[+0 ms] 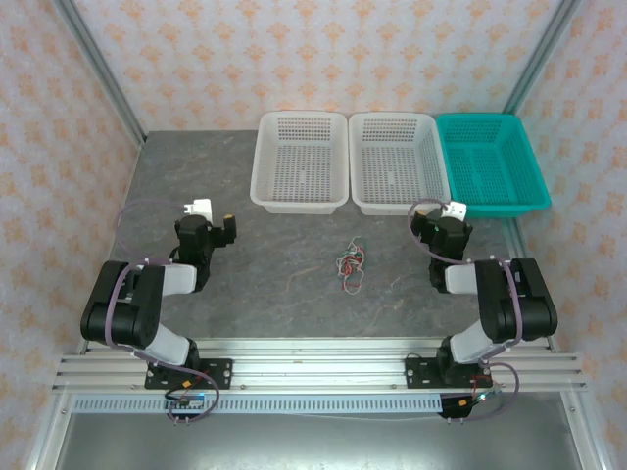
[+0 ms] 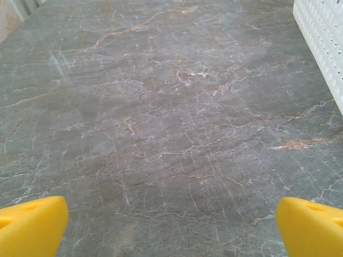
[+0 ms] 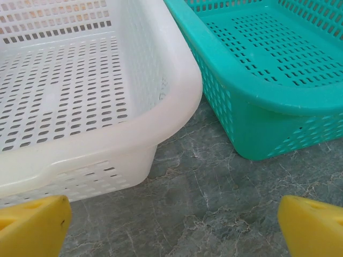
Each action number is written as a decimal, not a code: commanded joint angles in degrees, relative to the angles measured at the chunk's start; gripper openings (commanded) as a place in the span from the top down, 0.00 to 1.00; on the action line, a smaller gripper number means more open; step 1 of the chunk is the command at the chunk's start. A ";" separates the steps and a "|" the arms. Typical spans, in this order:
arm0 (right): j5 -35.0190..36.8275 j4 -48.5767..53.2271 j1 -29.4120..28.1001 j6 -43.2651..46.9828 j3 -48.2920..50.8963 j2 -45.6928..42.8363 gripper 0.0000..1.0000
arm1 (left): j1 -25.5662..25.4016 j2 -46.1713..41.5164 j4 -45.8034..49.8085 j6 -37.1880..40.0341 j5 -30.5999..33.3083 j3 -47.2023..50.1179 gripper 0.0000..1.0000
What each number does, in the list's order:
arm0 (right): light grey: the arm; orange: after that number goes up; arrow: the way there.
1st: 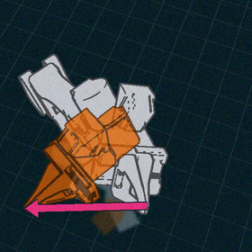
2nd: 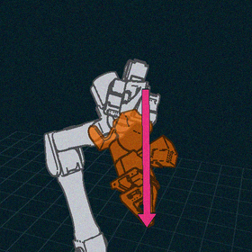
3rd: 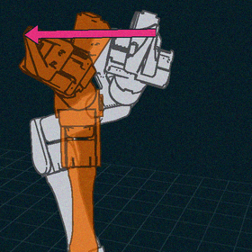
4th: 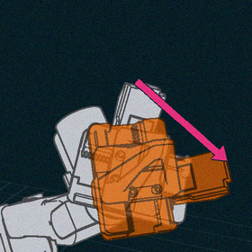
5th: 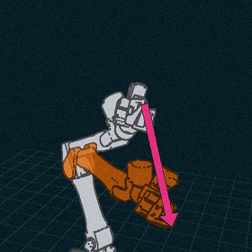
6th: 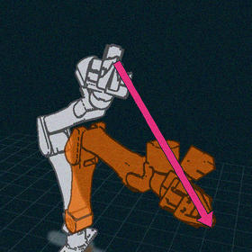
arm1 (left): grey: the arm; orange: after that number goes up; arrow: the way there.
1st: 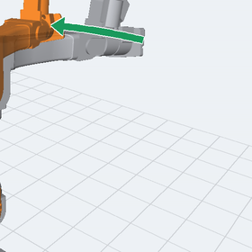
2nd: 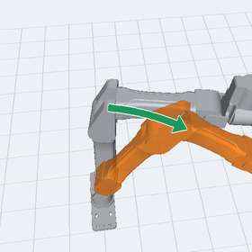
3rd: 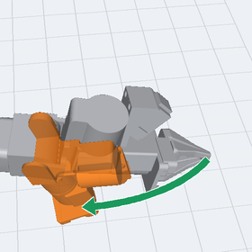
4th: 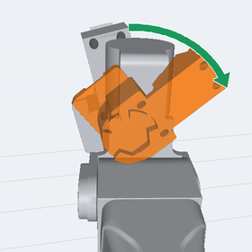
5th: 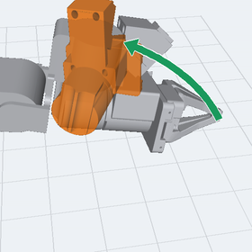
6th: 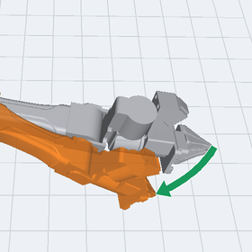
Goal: Untangle the cables
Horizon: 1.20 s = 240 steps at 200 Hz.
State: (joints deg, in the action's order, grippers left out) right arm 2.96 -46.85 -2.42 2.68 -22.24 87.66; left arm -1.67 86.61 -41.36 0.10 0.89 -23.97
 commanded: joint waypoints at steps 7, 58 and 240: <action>0.77 -0.28 0.30 0.22 -0.70 -0.21 0.01 | 0.15 -0.91 -0.21 0.76 1.04 -0.99 0.00; 0.48 0.32 0.29 0.32 -0.97 -0.07 0.01 | 0.12 -0.91 -0.21 0.79 0.99 -0.99 0.00; -23.87 75.63 -8.54 -26.61 -24.75 -34.13 0.01 | -1.74 -5.62 9.80 1.05 5.05 -4.31 0.03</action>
State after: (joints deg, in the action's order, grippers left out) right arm -7.73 11.35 -5.78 -23.59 -43.03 48.86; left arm -1.85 86.32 -40.25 0.14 0.97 -24.25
